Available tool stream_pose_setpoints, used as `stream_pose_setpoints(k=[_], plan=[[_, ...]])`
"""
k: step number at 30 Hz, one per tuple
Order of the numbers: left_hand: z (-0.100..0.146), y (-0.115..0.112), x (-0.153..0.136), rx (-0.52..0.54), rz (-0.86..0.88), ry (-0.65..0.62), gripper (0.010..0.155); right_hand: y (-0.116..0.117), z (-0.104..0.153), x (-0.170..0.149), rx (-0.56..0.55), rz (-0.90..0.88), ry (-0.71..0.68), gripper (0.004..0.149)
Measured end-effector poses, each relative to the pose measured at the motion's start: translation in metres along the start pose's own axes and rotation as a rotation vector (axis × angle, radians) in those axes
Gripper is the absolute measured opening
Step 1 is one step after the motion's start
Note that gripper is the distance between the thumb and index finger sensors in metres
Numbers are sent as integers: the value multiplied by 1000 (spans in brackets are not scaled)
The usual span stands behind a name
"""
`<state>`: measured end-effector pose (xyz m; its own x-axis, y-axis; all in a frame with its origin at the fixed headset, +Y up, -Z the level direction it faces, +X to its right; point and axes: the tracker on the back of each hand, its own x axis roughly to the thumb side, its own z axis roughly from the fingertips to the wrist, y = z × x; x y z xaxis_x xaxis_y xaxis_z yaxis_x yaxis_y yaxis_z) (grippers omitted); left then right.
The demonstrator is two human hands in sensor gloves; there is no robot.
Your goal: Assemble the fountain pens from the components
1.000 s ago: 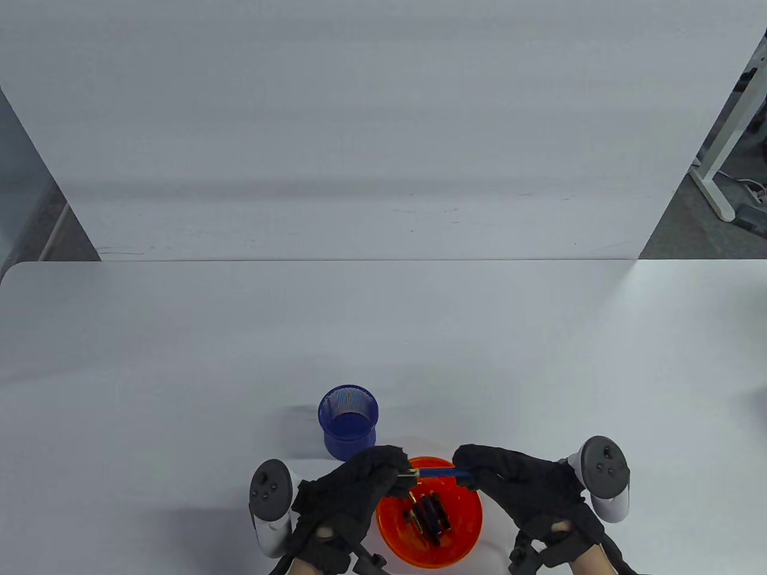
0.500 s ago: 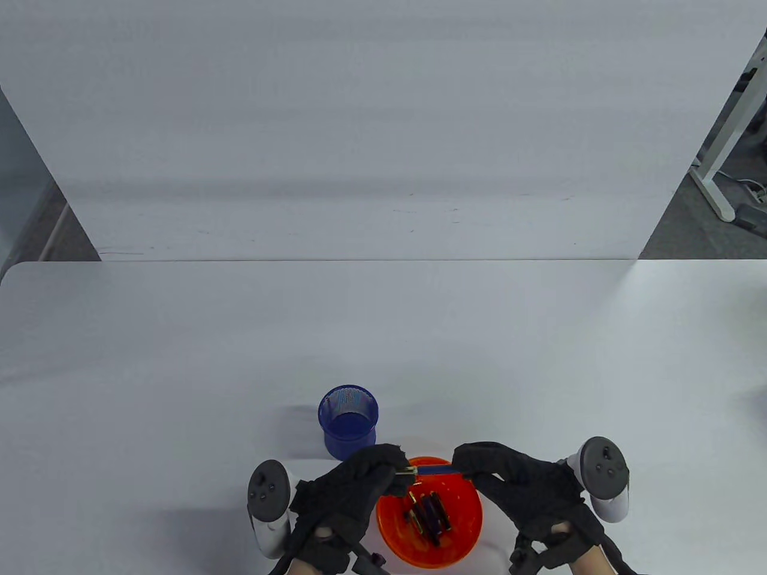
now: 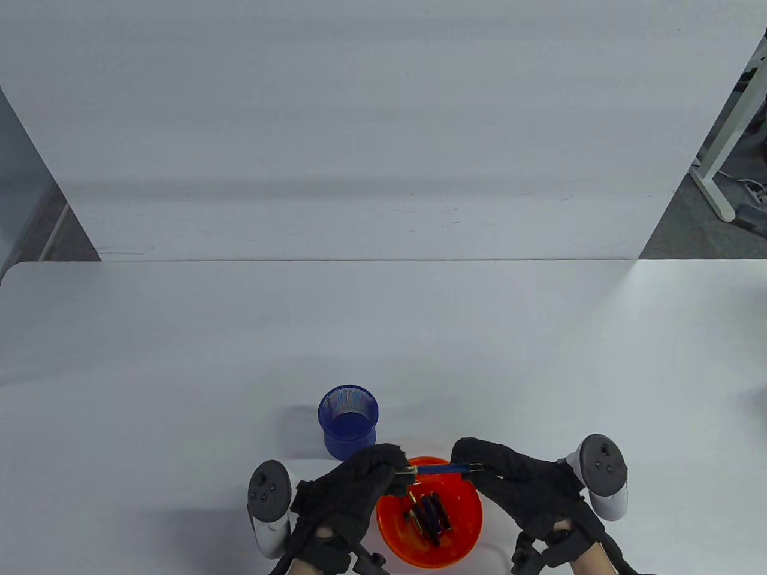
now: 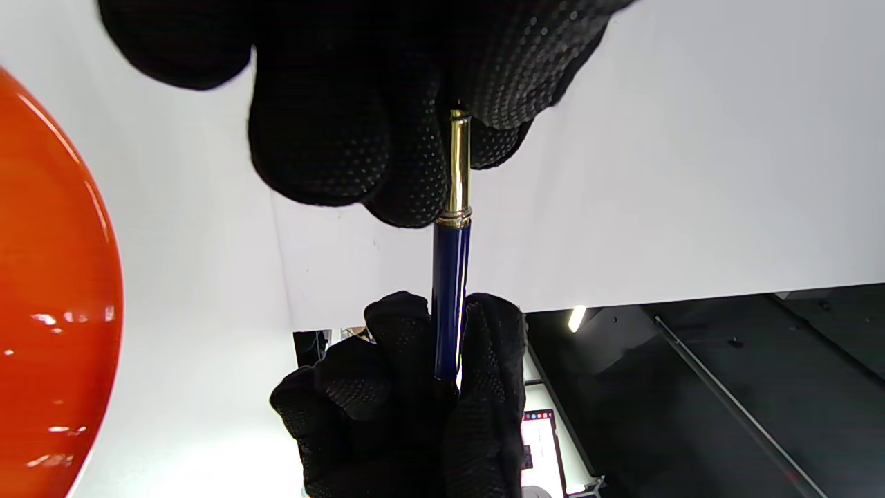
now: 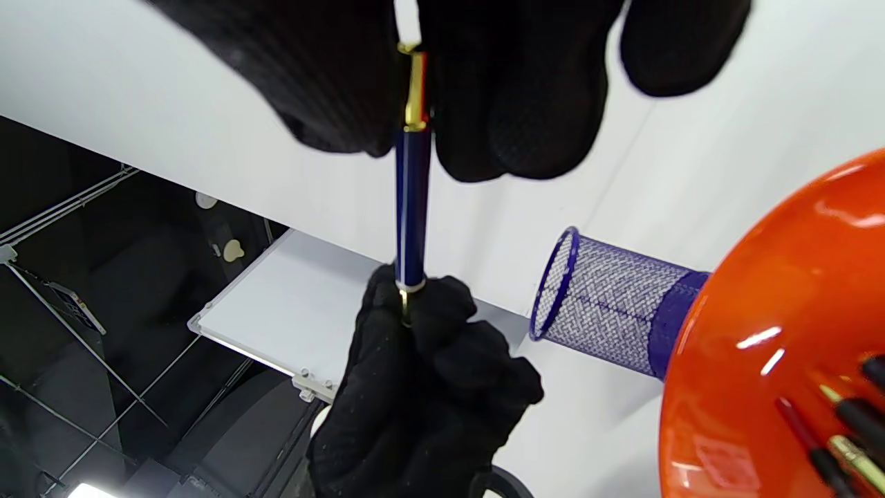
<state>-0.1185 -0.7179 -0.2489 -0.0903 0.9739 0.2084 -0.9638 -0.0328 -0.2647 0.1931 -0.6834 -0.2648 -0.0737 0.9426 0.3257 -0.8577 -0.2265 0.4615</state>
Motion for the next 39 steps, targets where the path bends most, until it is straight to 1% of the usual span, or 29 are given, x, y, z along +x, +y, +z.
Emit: stream_pose_setpoints(k=[3,7,13,18,29,34,39], plan=[[0,0,0,-9,-19,0,39,0,0,0,-5,18,1,40],[-1,-2,1,-12,-20,-4,39,1,-1,-2,-28,2,2,42],[-1,0,0,-8,-16,-1,39,1,-1,-3,-10,-10,0,46],[-1,0,1,-9,-16,-1,39,2,-1,-2,7,14,-3,41],[-1,-1,0,-11,-16,1,39,2,-1,-3,-8,-3,0,47],[-1,-1,1,-9,-7,2,39,1,0,-3,6,1,-7,42],[-1,-1,1,-10,1,1,39,2,-1,-4,1,7,-2,42]])
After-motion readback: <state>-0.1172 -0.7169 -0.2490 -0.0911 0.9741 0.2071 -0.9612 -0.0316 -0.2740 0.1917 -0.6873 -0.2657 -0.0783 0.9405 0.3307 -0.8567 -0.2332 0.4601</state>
